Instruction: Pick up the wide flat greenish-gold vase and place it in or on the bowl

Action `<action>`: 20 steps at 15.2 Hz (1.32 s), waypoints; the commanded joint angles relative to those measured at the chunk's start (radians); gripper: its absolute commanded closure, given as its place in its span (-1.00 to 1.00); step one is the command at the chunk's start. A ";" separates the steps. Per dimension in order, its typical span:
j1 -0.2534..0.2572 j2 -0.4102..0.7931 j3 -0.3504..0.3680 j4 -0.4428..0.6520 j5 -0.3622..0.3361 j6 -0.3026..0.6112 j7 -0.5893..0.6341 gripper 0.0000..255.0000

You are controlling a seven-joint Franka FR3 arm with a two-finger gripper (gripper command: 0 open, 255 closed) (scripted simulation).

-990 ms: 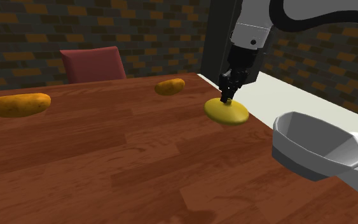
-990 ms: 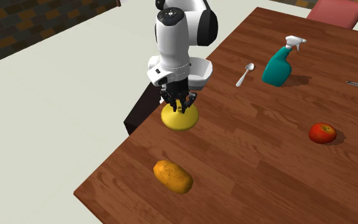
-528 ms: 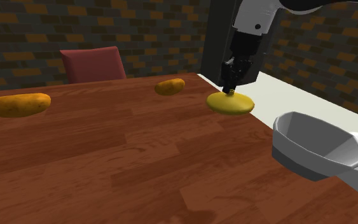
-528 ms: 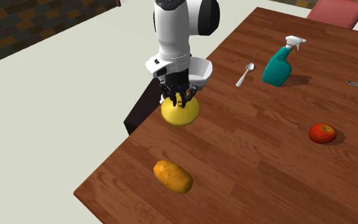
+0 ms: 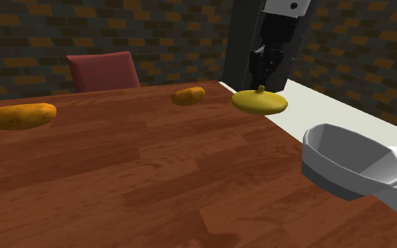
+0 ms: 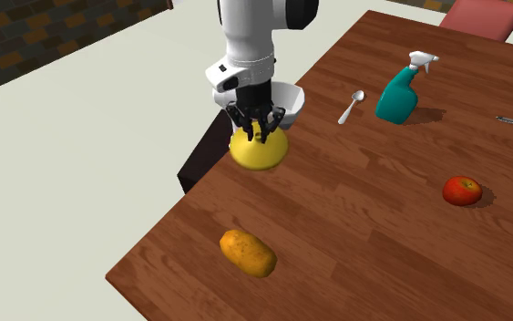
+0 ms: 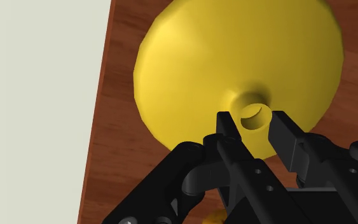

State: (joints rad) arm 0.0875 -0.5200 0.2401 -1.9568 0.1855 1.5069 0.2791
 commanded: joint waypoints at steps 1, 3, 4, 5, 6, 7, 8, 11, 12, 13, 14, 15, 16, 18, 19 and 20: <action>-0.001 0.011 -0.002 0.034 -0.003 -0.024 0.002 1.00; -0.003 0.023 -0.003 0.072 -0.005 -0.050 0.006 1.00; -0.003 0.029 -0.003 0.091 -0.006 -0.063 0.008 1.00; -0.004 0.035 -0.003 0.111 -0.007 -0.076 0.010 1.00; -0.005 0.042 -0.003 0.131 -0.009 -0.089 0.012 1.00; -0.005 0.049 -0.003 0.151 -0.010 -0.102 0.014 1.00; -0.006 0.056 -0.004 0.171 -0.011 -0.115 0.016 1.00; -0.008 0.079 -0.003 0.235 -0.014 -0.156 0.022 1.00; -0.008 0.088 -0.003 0.257 -0.016 -0.169 0.025 1.00; -0.009 0.096 -0.003 0.279 -0.017 -0.183 0.027 1.00; -0.009 0.105 -0.003 0.302 -0.018 -0.197 0.030 1.00; -0.010 0.114 -0.002 0.325 -0.019 -0.211 0.032 1.00; -0.010 0.117 -0.002 0.332 -0.020 -0.215 0.033 1.00; -0.003 0.055 -0.007 0.297 -0.006 -0.241 0.038 1.00; 0.000 0.025 -0.009 0.282 0.000 -0.255 0.042 1.00; 0.004 -0.005 -0.011 0.268 0.006 -0.270 0.045 1.00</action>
State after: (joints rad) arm 0.0890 -0.4977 0.2334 -1.6748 0.1870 1.2501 0.3240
